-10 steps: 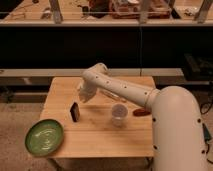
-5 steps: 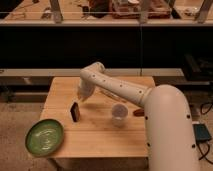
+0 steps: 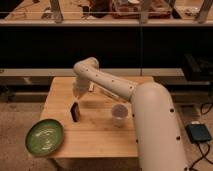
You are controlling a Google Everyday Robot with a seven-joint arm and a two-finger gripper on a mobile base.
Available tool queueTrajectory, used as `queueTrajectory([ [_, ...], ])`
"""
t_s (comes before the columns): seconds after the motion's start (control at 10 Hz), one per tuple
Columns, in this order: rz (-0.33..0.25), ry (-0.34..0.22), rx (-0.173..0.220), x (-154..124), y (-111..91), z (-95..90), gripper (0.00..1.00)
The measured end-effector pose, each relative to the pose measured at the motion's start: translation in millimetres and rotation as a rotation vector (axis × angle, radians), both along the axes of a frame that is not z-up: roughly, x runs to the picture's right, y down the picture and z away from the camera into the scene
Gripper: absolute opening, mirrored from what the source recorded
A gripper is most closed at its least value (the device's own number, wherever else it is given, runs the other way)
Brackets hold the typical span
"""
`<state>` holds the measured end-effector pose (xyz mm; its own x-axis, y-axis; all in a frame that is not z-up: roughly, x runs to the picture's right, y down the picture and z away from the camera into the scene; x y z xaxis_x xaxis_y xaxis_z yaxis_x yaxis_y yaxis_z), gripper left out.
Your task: Knock the eraser over
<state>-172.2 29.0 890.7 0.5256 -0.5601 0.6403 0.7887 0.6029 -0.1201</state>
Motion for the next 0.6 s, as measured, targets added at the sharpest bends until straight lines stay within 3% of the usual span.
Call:
queueTrajectory([
  [0.2,-0.042,0.001,-0.034,-9.7,1.5,-22.2,0.33],
  [0.4,-0.078,-0.017,-0.04,-21.7,16.6,-50.2,0.33],
  [0.6,-0.104,-0.02,-0.048,-22.0,21.5,-64.3,0.33],
])
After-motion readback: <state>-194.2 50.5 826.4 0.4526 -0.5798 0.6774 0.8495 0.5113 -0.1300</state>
